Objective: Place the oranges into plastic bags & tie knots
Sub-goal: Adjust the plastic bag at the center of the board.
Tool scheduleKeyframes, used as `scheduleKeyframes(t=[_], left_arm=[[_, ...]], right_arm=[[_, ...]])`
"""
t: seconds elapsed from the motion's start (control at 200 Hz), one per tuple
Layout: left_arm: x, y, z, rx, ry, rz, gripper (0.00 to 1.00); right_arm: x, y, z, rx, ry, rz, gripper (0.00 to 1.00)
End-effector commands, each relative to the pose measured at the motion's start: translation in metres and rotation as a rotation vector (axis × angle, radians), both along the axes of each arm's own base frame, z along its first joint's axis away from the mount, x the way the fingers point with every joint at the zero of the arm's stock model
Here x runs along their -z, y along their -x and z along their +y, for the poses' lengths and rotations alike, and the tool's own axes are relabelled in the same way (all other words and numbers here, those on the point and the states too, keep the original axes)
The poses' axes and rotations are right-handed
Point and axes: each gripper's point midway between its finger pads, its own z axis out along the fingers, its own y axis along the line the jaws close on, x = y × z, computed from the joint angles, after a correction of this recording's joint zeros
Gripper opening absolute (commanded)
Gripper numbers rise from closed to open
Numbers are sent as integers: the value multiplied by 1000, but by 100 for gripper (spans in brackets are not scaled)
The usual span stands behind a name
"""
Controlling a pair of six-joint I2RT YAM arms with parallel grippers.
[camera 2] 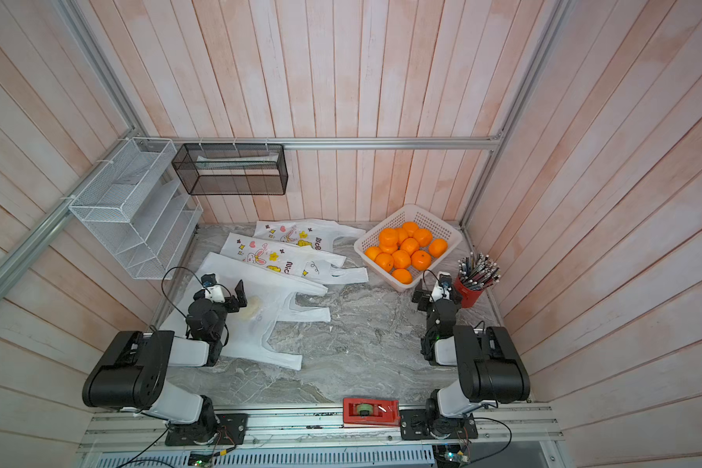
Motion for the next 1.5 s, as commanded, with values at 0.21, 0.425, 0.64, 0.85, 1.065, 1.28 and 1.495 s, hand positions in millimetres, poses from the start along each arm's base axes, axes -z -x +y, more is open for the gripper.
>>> scheduleKeyframes(t=[0.21,0.425,0.64,0.85,1.065,1.28,1.495], left_arm=[[-6,-4,3,-11,7,-22,100],[-6,-4,2,-10,8,-23,100],[-5,-4,2,-8,7,-18,100],[-6,-4,2,-8,7,-21,100],[-7,0,2,-4,4,-34,100],[-27,11,3,-13,3,-68,100],[-50,17,1,-31,152,32,100]], right_arm=[[-2,0,-4,19,-11,-6,98],[-1,0,-4,20,-12,-3,98],[-2,0,-4,18,-11,-5,98],[-2,0,-4,18,-11,-5,99],[-3,1,-4,18,-12,-11,98],[-7,6,-5,27,-11,-36,98],[-29,14,-15,98,-69,9,99]])
